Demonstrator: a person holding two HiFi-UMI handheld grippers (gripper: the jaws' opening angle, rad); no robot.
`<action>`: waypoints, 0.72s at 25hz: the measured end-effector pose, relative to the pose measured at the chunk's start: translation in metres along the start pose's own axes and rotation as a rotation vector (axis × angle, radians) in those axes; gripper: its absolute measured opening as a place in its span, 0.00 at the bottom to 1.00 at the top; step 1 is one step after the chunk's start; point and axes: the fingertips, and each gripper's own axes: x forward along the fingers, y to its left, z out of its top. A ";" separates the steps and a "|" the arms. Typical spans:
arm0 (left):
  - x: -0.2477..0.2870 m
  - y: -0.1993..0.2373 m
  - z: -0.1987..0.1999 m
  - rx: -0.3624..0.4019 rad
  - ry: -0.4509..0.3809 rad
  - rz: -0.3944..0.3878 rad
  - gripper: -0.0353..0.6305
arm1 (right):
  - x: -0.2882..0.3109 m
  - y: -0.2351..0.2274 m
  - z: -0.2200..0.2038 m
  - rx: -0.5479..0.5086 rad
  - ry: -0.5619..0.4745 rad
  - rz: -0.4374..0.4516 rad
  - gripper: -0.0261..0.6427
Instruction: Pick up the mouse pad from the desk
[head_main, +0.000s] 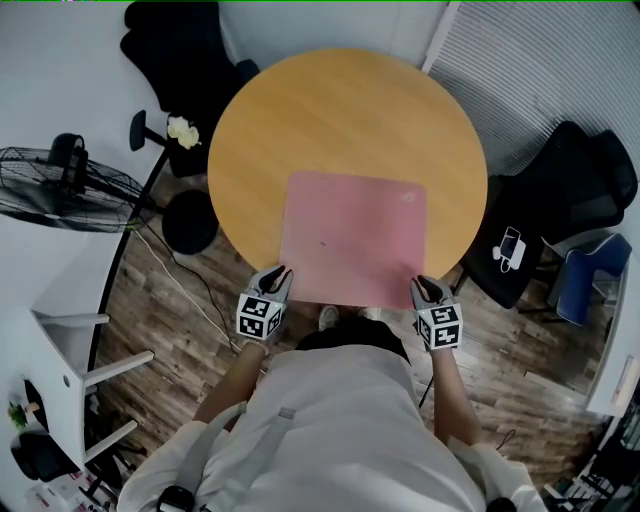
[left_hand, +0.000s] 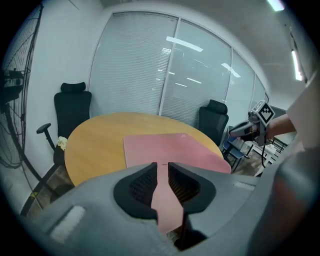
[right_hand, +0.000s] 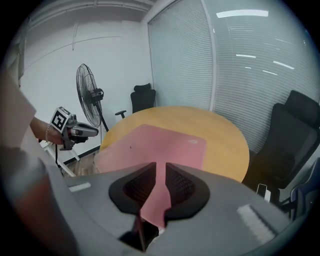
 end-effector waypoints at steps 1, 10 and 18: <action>0.001 0.002 -0.007 -0.009 0.013 0.001 0.16 | 0.002 -0.002 -0.006 0.003 0.011 0.000 0.13; 0.009 0.015 -0.068 -0.048 0.141 0.007 0.18 | 0.015 -0.013 -0.060 0.035 0.099 -0.009 0.14; 0.007 0.019 -0.102 -0.103 0.209 0.011 0.19 | 0.025 -0.025 -0.104 0.090 0.173 -0.017 0.16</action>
